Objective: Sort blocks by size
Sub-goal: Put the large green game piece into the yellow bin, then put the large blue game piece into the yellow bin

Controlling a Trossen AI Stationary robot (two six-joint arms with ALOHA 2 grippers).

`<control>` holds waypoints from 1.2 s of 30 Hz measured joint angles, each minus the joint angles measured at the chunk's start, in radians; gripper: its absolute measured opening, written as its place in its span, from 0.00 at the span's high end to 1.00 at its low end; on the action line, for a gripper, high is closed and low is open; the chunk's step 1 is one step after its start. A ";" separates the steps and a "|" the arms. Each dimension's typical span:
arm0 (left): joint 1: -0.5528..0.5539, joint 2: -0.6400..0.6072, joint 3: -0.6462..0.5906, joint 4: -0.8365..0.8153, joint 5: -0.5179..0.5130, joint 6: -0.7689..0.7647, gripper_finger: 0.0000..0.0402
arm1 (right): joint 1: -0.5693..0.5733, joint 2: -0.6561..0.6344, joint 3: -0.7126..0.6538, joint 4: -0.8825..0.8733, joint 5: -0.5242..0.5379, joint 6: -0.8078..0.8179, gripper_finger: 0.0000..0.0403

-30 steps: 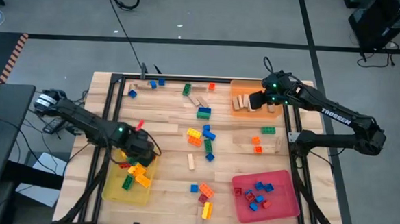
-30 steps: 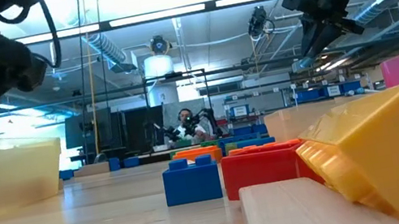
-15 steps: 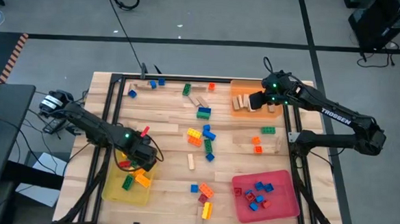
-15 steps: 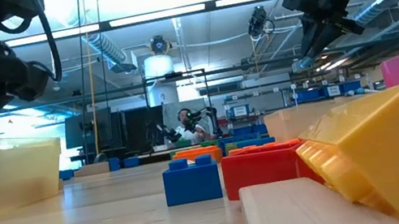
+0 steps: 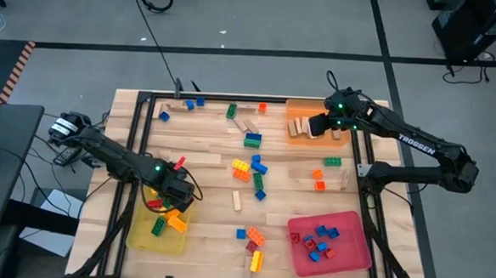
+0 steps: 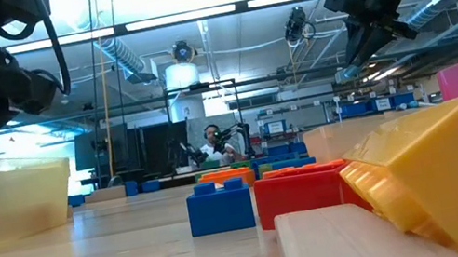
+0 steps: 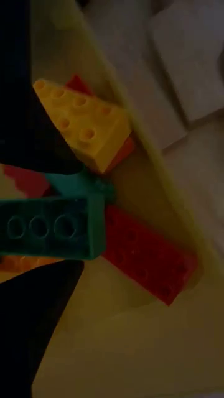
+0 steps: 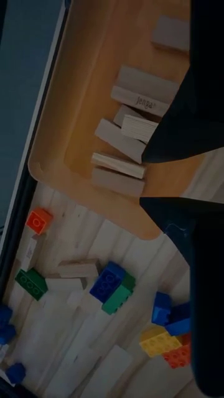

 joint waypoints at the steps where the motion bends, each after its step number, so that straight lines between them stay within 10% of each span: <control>1: 0.000 0.000 0.000 -0.005 -0.004 0.001 0.39 | 0.000 0.000 0.000 0.000 0.000 0.000 0.72; 8: 0.007 -0.005 0.061 -0.041 0.072 0.120 0.39 | 0.000 0.000 0.000 0.001 0.000 0.000 0.72; 21: 0.169 -0.052 0.340 -0.210 -0.330 0.745 0.39 | 0.022 0.000 0.014 0.077 -0.019 -0.068 0.68; 36: 0.615 -0.333 0.082 0.083 -0.149 1.308 0.39 | 0.171 0.059 0.250 -0.120 0.148 -0.002 0.54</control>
